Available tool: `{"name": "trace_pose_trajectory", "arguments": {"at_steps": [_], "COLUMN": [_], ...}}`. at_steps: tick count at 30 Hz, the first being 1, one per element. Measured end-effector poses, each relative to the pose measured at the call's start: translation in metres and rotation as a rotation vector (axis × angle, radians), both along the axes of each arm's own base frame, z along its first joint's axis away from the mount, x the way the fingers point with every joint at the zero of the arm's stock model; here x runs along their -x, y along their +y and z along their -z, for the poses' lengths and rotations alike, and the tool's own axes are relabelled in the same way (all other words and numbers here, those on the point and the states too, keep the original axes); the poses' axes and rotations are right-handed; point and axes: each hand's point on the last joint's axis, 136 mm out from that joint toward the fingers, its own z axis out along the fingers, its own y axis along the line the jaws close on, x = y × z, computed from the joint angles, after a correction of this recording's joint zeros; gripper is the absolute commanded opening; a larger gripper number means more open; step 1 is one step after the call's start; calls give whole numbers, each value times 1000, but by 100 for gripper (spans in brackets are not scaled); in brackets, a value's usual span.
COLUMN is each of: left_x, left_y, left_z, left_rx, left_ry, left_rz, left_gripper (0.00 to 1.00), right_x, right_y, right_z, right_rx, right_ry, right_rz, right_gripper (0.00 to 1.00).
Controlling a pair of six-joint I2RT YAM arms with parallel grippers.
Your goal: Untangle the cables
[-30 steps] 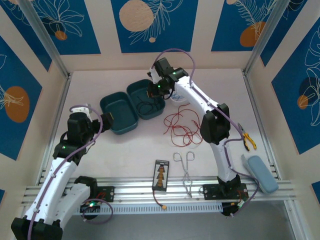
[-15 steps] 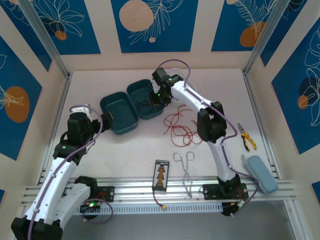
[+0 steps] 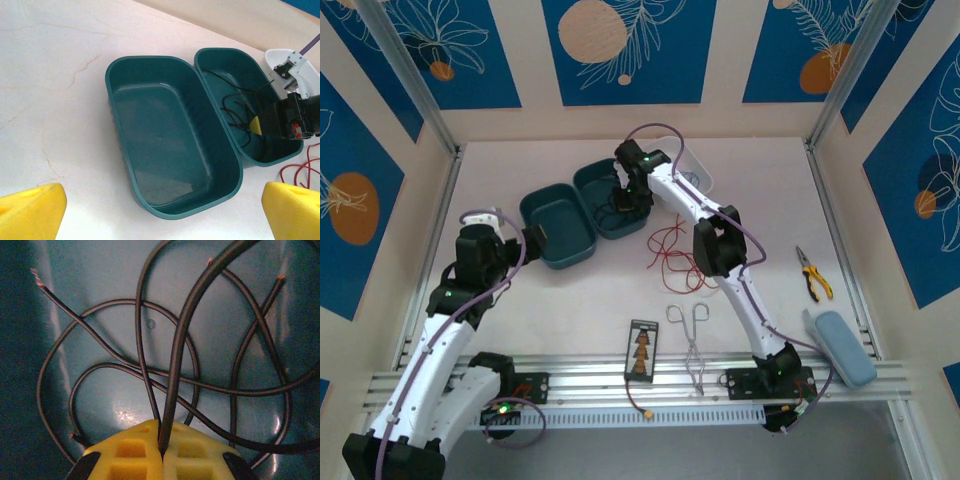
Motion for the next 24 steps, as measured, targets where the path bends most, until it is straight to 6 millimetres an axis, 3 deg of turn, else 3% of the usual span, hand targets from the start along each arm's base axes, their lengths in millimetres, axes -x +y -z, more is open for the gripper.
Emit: {"name": "trace_pose_trajectory", "arguments": {"at_steps": [7, 11, 13, 17, 24], "left_x": [-1, -1, -1, -1, -1], "left_y": [0, 0, 0, 0, 0], "left_z": [4, 4, 4, 4, 4], "left_rx": [-2, -2, 1, 4, 4], "left_ry": [14, 14, 14, 15, 15], "left_rz": [0, -1, -2, -4, -4], "left_gripper": [100, 100, 100, 100, 100], "right_x": [12, 22, 25, 27, 27], "right_y": [1, 6, 8, 9, 2], "right_z": [2, -1, -4, -30, -98], "right_rx": [0, -23, -28, -46, -75], "right_ry": [45, 78, 79, 51, -58], "right_rz": [-38, -61, -72, -77, -47], "right_gripper": [0, 14, 26, 42, 48]}}
